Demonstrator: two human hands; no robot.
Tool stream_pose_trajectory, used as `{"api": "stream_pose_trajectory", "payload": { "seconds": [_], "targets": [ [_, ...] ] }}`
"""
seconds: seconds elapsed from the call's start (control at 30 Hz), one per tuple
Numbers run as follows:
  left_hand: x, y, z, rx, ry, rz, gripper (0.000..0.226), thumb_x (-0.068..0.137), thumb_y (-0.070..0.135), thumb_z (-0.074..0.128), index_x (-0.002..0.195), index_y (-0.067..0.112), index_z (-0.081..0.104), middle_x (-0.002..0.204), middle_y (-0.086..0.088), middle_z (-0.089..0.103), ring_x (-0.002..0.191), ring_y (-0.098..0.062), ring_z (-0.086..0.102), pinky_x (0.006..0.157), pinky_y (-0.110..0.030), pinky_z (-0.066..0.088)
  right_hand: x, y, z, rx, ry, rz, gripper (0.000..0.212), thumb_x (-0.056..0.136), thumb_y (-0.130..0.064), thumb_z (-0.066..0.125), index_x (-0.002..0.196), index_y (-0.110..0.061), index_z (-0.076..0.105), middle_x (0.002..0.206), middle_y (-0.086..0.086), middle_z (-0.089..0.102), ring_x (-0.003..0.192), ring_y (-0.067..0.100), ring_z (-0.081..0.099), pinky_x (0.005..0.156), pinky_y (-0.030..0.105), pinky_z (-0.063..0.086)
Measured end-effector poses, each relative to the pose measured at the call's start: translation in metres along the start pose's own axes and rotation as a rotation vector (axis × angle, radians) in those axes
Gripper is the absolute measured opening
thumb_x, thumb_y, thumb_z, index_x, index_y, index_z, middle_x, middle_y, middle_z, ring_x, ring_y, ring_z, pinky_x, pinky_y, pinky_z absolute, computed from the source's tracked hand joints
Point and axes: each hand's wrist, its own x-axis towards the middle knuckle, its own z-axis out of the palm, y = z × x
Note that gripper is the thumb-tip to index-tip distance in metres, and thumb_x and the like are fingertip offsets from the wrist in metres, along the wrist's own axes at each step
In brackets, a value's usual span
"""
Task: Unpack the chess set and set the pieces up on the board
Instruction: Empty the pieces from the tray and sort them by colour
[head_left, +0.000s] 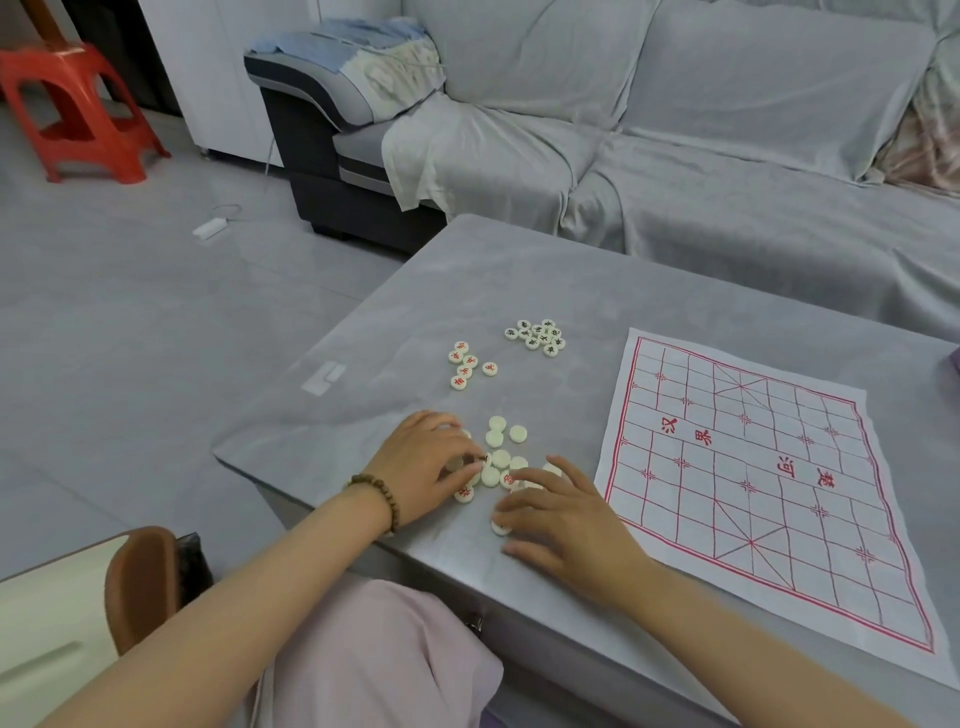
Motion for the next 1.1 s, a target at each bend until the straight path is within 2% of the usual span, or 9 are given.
{"api": "stream_pose_trajectory", "payload": {
  "seconds": [0.1,0.23,0.33,0.43,0.6,0.77,0.87,1.0,1.1],
  "targets": [
    [0.014,0.006,-0.004,-0.009,0.004,-0.098,0.027,0.085,0.048,0.056,0.107,0.035,0.063,0.107,0.016,0.061,0.111,-0.006,0.044,0.098,-0.022,0.024,0.009,-0.003,0.002,0.04,0.062,0.055,0.02,0.081,-0.043,0.056,0.085,-0.03,0.071,0.089,-0.016,0.069,0.104,0.005,0.055,0.11,0.033,0.019],
    [0.025,0.004,-0.003,-0.048,-0.021,-0.157,0.027,0.08,0.052,0.061,0.101,0.037,0.065,0.093,0.019,0.061,0.102,-0.006,0.045,0.091,-0.022,0.028,0.011,-0.004,0.001,0.251,0.092,0.207,0.02,0.079,-0.038,0.067,0.096,-0.029,0.069,0.091,-0.016,0.066,0.099,0.0,0.049,0.111,0.022,0.012],
    [0.029,0.004,-0.002,-0.063,-0.037,-0.168,0.027,0.079,0.053,0.062,0.101,0.037,0.065,0.093,0.018,0.062,0.1,-0.007,0.044,0.091,-0.024,0.03,0.012,0.003,-0.005,0.382,0.197,0.317,0.022,0.076,-0.034,0.074,0.097,-0.031,0.068,0.088,-0.025,0.059,0.095,-0.003,0.047,0.098,0.02,0.028],
    [0.031,0.002,-0.002,-0.057,-0.051,-0.143,0.029,0.079,0.053,0.062,0.102,0.036,0.064,0.095,0.018,0.061,0.1,-0.007,0.043,0.087,-0.022,0.029,0.017,0.019,-0.014,0.455,0.269,0.476,0.021,0.077,-0.031,0.074,0.096,-0.034,0.065,0.089,-0.024,0.064,0.096,0.001,0.053,0.091,0.025,0.037],
    [0.041,-0.006,-0.006,-0.043,-0.078,-0.097,0.029,0.08,0.051,0.061,0.103,0.034,0.063,0.096,0.019,0.061,0.098,-0.006,0.042,0.084,-0.022,0.028,0.037,0.063,-0.019,0.411,0.297,0.659,0.012,0.08,-0.026,0.071,0.091,-0.027,0.067,0.087,-0.023,0.063,0.093,0.005,0.058,0.094,0.033,0.043],
    [0.075,-0.022,-0.015,-0.2,0.179,-0.164,0.02,0.079,0.043,0.067,0.095,0.031,0.066,0.087,0.02,0.059,0.091,-0.005,0.044,0.086,-0.022,0.033,0.07,0.103,-0.009,0.281,0.244,0.759,0.008,0.08,-0.032,0.07,0.088,-0.029,0.069,0.09,-0.01,0.068,0.094,0.014,0.057,0.095,0.04,0.041],
    [0.11,-0.024,-0.009,-0.246,0.191,-0.182,0.02,0.08,0.039,0.067,0.098,0.029,0.067,0.089,0.017,0.062,0.091,-0.005,0.043,0.087,-0.023,0.033,0.089,0.121,-0.005,0.274,0.287,0.778,0.005,0.078,-0.031,0.072,0.08,-0.027,0.072,0.086,-0.005,0.069,0.089,0.016,0.058,0.09,0.042,0.043],
    [0.155,-0.017,0.002,-0.226,0.171,-0.196,0.015,0.082,0.034,0.066,0.095,0.028,0.062,0.094,0.015,0.062,0.092,-0.007,0.043,0.08,-0.02,0.025,0.104,0.138,-0.002,0.299,0.359,0.831,0.005,0.077,-0.028,0.073,0.081,-0.024,0.073,0.073,-0.014,0.06,0.085,0.015,0.058,0.09,0.042,0.044],
    [0.178,-0.013,0.009,-0.182,0.177,-0.21,0.013,0.08,0.032,0.068,0.087,0.026,0.058,0.09,0.012,0.056,0.095,-0.012,0.045,0.084,-0.022,0.027,0.112,0.147,-0.001,0.326,0.376,0.846,0.005,0.076,-0.03,0.074,0.078,-0.025,0.072,0.068,-0.02,0.053,0.08,0.011,0.056,0.09,0.042,0.044]
  ]
}}
